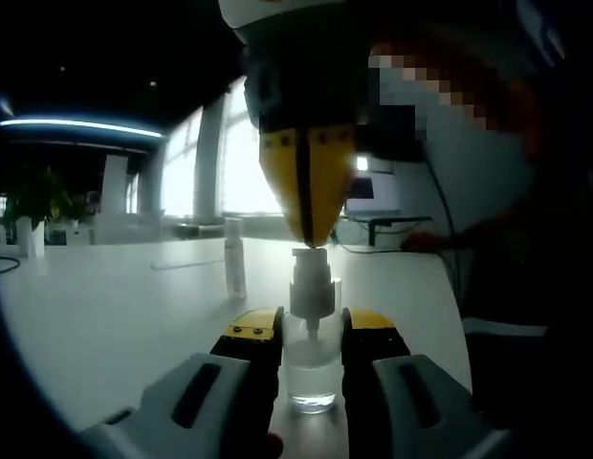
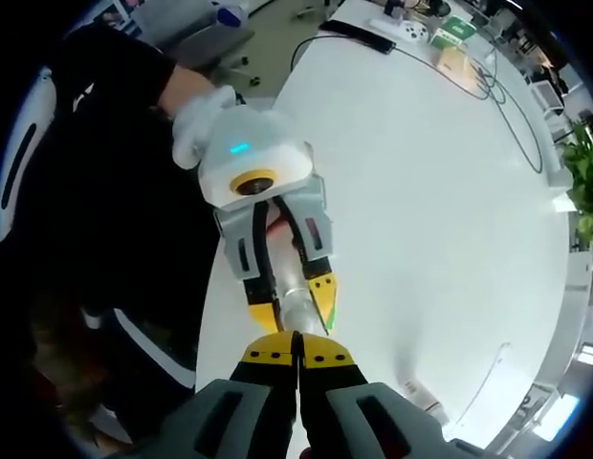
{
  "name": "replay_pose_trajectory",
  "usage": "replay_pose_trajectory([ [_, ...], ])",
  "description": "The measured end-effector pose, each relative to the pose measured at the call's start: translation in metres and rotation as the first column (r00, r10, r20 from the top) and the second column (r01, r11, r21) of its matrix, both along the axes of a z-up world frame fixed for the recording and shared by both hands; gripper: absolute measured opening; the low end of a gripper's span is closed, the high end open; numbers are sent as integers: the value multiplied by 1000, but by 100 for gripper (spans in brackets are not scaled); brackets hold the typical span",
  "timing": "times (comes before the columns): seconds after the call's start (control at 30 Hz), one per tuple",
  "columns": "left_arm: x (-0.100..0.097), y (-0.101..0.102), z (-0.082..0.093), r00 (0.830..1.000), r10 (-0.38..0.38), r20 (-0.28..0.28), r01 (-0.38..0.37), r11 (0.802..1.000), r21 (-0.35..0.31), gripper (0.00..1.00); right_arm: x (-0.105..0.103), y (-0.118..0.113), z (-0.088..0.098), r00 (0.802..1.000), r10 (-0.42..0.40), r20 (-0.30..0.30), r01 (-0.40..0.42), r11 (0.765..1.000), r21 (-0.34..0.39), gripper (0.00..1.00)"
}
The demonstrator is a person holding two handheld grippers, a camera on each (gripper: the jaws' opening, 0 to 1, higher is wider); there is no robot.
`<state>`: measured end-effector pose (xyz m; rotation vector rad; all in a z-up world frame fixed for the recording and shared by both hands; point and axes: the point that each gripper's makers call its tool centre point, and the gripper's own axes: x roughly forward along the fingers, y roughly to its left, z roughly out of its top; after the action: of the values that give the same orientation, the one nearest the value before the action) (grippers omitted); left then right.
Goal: Clamp pump bottle remove cover press pump head put on cover
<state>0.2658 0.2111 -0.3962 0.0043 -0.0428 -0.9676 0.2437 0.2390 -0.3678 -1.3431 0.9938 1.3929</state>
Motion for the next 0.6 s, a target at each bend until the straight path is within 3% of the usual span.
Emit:
replay_pose_trajectory([
  [0.23,0,0,0,1000,0,2,0,1000,1,15,1,-1,6,1000,-8,17,7,1000,10,0],
  [0.6,0,0,0,1000,0,4,0,1000,2,15,1,-1,7,1000,1,-2,-1,1000,9,0],
])
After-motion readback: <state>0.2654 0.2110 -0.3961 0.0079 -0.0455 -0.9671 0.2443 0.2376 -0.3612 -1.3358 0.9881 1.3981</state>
